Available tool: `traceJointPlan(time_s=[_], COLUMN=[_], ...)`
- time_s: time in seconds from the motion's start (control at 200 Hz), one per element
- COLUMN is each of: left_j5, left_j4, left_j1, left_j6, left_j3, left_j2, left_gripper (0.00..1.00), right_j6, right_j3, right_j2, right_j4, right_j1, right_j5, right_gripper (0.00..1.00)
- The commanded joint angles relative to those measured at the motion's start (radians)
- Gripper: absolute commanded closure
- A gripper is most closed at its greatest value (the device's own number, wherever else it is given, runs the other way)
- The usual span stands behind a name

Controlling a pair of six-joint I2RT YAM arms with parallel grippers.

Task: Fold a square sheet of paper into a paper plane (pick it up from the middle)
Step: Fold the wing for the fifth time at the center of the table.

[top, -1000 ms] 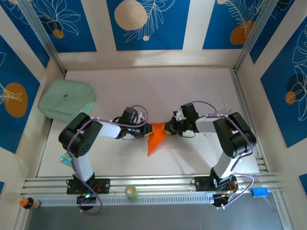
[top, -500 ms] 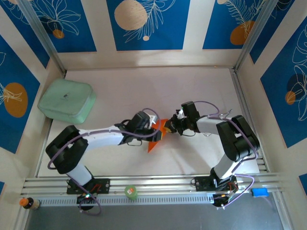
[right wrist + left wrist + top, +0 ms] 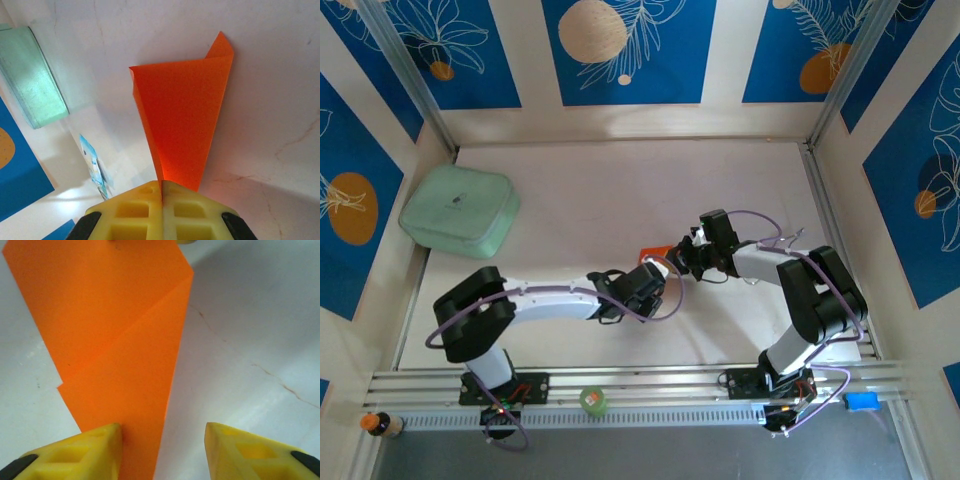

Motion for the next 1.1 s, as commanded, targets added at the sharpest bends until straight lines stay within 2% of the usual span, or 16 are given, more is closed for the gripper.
traceJointPlan(time_s=[0.0, 0.39, 0.67, 0.975, 1.095], left_j5=[-0.102, -0.145, -0.132, -0.121, -0.121], left_j4=[-0.064, -0.074, -0.064, -0.044, -0.029], left_j1=[-0.017, -0.024, -0.025, -0.024, -0.024], left_j6=[0.027, 0.012, 0.008, -0.022, -0.049], left_j3=[0.036, 0.037, 0.036, 0.025, 0.013], left_j2=[0.033, 0.049, 0.044, 0.051, 0.057], left_gripper=[0.57, 0.73, 0.75, 0.89, 0.90], right_j6=[0.015, 0.017, 0.017, 0.011, 0.001], right_j3=[-0.011, -0.012, -0.013, -0.020, -0.027], right_j2=[-0.023, -0.023, -0.023, -0.034, -0.041], right_j4=[-0.033, -0.036, -0.037, -0.038, -0.038], right_j1=[-0.002, -0.002, -0.004, -0.002, -0.001], right_j5=[0.006, 0.012, 0.014, 0.020, 0.023], right_gripper=[1.00, 1.00, 1.00, 1.00, 0.99])
